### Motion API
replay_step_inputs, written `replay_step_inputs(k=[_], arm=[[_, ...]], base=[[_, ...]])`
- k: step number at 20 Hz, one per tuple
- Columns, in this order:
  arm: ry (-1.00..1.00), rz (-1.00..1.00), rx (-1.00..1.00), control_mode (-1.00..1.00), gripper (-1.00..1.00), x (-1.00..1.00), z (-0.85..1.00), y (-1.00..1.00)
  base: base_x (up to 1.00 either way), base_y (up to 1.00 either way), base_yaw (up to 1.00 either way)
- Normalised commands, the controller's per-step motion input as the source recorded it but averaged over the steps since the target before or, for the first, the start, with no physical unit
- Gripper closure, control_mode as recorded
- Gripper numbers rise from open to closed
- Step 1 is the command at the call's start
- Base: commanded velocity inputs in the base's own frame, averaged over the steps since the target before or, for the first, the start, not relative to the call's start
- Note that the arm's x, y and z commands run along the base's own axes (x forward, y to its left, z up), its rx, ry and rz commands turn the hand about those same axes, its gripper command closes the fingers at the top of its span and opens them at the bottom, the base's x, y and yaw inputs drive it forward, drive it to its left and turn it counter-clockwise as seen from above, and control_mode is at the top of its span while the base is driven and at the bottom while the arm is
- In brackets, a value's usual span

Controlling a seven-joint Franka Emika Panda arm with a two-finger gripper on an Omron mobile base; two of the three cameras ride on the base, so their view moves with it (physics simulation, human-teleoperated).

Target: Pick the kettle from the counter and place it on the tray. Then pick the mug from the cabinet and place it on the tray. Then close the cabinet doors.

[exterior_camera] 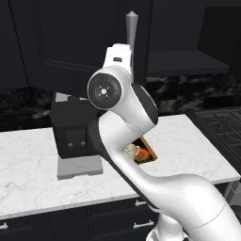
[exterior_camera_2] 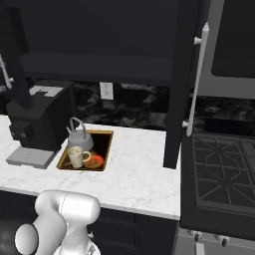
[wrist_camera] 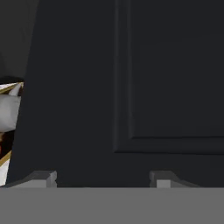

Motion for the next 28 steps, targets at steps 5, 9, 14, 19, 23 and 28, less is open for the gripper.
replay_step_inputs(k=[5, 9, 14, 19, 23, 28], arm=[[0.00, 0.00, 0.00, -1.00, -1.00, 0.72, -0.07, -0.30], [0.02, 0.00, 0.00, -1.00, -1.00, 0.83, -0.11, -0.23], [0.06, 0.01, 0.00, -1.00, -1.00, 0.94, -0.13, -0.08], [0.11, 0.06, -0.07, -1.00, -1.00, 0.89, -0.10, 0.00], [0.12, 0.08, -0.03, -1.00, -1.00, 0.73, -0.01, 0.00], [0.03, 0.11, -0.01, -1.00, -1.00, 0.55, 0.00, 0.00]], base=[[0.00, 0.00, 0.00], [0.00, 0.00, 0.00], [0.00, 0.00, 0.00], [0.00, 0.00, 0.00], [0.00, 0.00, 0.00], [0.00, 0.00, 0.00]])
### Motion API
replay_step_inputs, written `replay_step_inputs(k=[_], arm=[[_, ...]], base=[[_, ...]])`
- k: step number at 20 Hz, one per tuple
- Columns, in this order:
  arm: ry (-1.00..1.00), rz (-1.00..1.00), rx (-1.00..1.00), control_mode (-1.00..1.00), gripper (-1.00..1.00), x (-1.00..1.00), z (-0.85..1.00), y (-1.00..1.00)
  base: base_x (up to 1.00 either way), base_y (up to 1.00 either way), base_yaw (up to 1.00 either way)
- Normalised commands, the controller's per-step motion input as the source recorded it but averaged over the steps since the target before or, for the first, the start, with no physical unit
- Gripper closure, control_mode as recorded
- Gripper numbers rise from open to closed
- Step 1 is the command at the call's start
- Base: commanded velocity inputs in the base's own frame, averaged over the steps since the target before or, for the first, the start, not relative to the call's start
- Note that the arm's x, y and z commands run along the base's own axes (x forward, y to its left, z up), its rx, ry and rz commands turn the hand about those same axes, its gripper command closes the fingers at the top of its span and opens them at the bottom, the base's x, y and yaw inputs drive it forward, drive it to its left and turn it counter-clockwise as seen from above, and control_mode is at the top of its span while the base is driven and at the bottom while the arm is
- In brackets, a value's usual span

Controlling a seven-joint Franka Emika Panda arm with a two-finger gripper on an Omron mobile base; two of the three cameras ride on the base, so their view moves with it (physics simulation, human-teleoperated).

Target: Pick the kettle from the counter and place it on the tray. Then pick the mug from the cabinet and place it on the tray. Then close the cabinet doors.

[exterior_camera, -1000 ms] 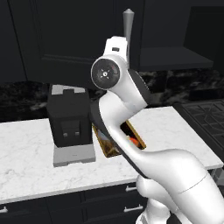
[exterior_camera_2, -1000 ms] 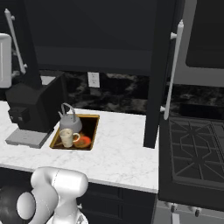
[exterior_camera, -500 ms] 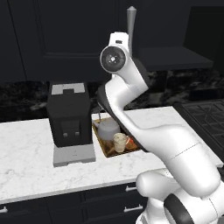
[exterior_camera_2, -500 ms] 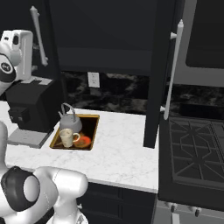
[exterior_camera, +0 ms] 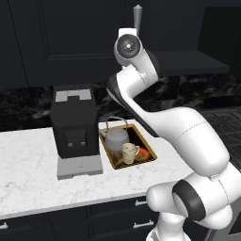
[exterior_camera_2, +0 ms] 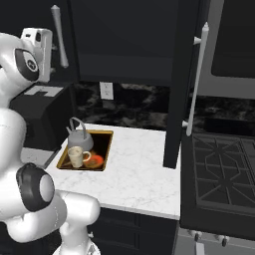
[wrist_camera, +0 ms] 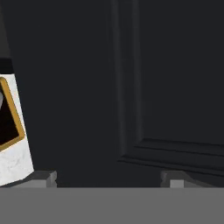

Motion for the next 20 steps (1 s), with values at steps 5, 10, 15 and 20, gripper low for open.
replay_step_inputs(k=[5, 10, 15, 20], arm=[[0.00, 0.14, -0.08, -1.00, -1.00, 0.11, 0.00, 0.00], [0.01, 0.11, -0.10, -1.00, -1.00, 0.21, 0.00, 0.03], [0.00, 0.15, -0.07, -1.00, -1.00, -0.42, 0.00, 0.05], [0.00, 0.15, -0.01, -1.00, -1.00, -0.71, 0.00, 0.10]], base=[[0.00, 0.00, 0.00], [0.00, 0.00, 0.00], [0.00, 0.00, 0.00], [0.00, 0.00, 0.00]])
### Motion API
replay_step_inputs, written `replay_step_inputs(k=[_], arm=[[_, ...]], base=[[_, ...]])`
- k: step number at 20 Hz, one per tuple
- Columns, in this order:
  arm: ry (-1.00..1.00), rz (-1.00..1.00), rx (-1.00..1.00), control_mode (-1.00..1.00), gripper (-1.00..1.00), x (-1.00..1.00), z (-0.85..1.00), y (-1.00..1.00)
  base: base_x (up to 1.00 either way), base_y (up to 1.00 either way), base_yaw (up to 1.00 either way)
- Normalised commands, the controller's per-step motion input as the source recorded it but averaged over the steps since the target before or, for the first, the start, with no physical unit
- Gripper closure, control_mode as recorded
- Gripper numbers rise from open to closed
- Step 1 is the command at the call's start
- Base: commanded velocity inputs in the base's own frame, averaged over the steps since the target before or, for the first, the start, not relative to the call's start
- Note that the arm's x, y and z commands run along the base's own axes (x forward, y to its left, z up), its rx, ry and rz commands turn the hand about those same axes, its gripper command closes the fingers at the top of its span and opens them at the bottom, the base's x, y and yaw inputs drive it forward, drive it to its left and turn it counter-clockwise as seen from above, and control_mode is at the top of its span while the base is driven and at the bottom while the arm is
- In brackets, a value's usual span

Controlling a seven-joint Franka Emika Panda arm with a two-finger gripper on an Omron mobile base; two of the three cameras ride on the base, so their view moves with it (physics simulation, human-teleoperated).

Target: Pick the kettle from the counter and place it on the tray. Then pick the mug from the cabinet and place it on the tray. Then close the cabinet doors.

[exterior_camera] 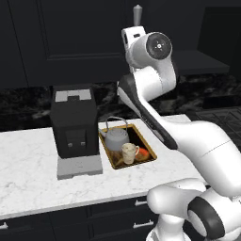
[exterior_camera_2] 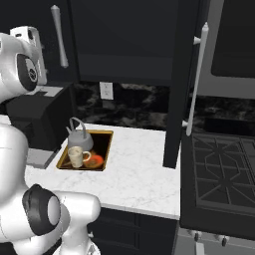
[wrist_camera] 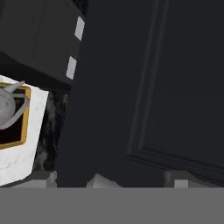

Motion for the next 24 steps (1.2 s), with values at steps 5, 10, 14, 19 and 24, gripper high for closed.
replay_step_inputs(k=[5, 10, 14, 19, 24], arm=[[0.00, 0.19, 0.00, -1.00, -1.00, -0.70, 0.06, 0.06], [0.00, 0.07, -0.09, -1.00, -1.00, -0.78, 0.06, -0.08], [0.00, 0.00, -0.09, -1.00, -1.00, -0.77, 0.00, -0.18], [0.00, 0.00, -0.13, -1.00, -1.00, -0.64, 0.00, -0.16], [0.00, 0.00, -0.16, -1.00, -1.00, -0.54, -0.01, -0.17]], base=[[0.00, 0.00, 0.00], [0.00, 0.00, 0.00], [0.00, 0.00, 0.00], [0.00, 0.00, 0.00], [0.00, 0.00, 0.00]])
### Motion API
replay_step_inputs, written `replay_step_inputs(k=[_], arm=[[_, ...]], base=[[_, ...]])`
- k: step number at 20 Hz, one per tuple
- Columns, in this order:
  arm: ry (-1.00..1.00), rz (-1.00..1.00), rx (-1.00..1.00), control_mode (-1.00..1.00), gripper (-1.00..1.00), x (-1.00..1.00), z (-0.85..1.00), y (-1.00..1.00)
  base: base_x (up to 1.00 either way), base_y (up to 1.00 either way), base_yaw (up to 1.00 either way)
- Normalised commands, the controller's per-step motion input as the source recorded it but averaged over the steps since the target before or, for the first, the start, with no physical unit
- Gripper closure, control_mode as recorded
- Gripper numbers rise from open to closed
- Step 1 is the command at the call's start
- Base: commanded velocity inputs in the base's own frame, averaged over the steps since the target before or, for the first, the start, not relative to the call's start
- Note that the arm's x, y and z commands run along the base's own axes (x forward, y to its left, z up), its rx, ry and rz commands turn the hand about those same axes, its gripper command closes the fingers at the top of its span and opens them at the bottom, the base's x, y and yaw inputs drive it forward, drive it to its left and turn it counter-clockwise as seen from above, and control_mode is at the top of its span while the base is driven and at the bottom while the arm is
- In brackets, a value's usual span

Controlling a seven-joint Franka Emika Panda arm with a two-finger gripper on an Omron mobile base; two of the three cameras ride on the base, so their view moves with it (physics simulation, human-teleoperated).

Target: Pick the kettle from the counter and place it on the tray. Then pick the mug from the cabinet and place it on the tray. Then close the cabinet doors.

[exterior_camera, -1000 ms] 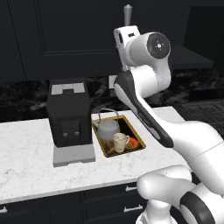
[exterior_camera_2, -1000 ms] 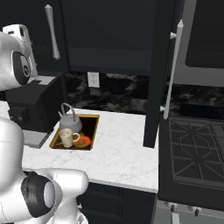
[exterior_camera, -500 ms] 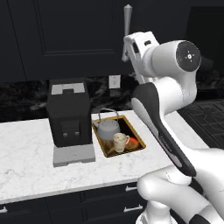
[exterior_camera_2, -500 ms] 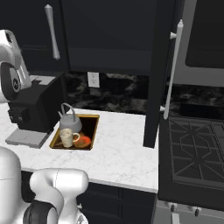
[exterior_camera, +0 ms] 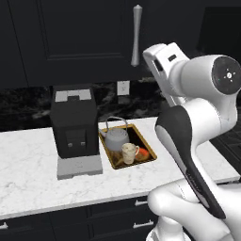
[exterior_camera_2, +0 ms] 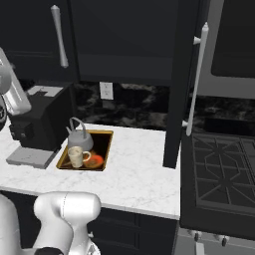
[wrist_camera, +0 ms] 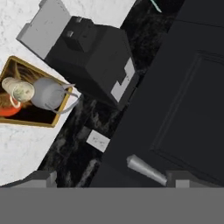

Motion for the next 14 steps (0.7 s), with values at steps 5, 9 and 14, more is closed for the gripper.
replay_step_inputs(k=[5, 9, 14], arm=[[0.10, -0.07, -0.15, -1.00, -1.00, -0.32, -0.02, -0.29], [0.03, -0.34, -0.07, -1.00, -1.00, -0.29, 0.00, -0.42], [0.00, -0.38, 0.00, -1.00, -1.00, -0.26, 0.00, -0.66]], base=[[0.00, 0.00, 0.00], [0.00, 0.00, 0.00], [0.00, 0.00, 0.00]])
